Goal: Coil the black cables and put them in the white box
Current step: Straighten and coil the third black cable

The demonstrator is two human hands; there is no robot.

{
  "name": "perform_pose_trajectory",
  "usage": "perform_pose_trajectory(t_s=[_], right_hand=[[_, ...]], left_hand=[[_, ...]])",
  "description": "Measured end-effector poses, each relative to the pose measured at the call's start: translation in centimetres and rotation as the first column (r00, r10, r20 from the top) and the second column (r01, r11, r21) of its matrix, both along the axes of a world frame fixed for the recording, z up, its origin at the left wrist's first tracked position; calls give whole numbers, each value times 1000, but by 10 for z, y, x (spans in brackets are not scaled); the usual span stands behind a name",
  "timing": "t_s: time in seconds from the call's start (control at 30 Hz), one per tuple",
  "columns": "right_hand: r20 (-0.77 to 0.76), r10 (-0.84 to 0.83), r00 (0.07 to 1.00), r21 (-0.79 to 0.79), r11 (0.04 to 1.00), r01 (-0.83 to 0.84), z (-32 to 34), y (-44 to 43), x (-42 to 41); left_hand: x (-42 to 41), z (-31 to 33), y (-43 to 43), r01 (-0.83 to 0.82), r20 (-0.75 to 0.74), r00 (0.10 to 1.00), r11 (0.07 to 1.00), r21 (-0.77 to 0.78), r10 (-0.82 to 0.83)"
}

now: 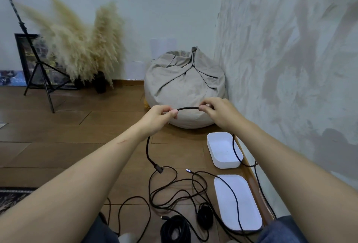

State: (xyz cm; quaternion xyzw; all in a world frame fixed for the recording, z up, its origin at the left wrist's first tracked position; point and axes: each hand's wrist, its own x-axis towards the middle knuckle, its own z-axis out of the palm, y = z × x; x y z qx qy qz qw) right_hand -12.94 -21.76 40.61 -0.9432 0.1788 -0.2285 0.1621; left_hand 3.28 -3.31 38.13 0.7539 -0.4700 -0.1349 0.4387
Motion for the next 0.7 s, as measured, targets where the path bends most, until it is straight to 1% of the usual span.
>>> perform_pose_trajectory(t_s=[0.13, 0.2, 0.3, 0.37, 0.47, 0.5, 0.63, 0.7], right_hand=[[-80, 116, 990, -14, 993, -118, 3, 17, 8], [-50, 87, 995, -36, 995, -89, 4, 17, 10], [21, 0, 1000, 0, 1000, 0, 3, 2, 2], [18, 29, 999, -10, 1000, -29, 4, 4, 0], [-25, 106, 994, -66, 992, -108, 9, 22, 9], [-28, 95, 995, -73, 993, -97, 10, 23, 12], [41, -46, 998, -52, 998, 48, 5, 2, 4], [16, -14, 1000, -44, 999, 15, 3, 3, 1]], left_hand=[[-3, -1, -3, 58, -113, 992, 998, -25, -61], [-4, 0, -4, 68, -112, 991, 998, -9, -69], [1, 0, 0, 24, -120, 992, 1000, 0, -24], [1, -1, 1, 32, -162, 986, 999, 0, -32], [-5, 0, -1, 94, -213, 973, 996, -8, -93], [-6, 1, -2, 101, -220, 971, 995, -7, -100], [-4, 1, 2, 70, -227, 971, 998, 3, -68], [-5, 1, 3, 66, -242, 968, 998, 1, -64]])
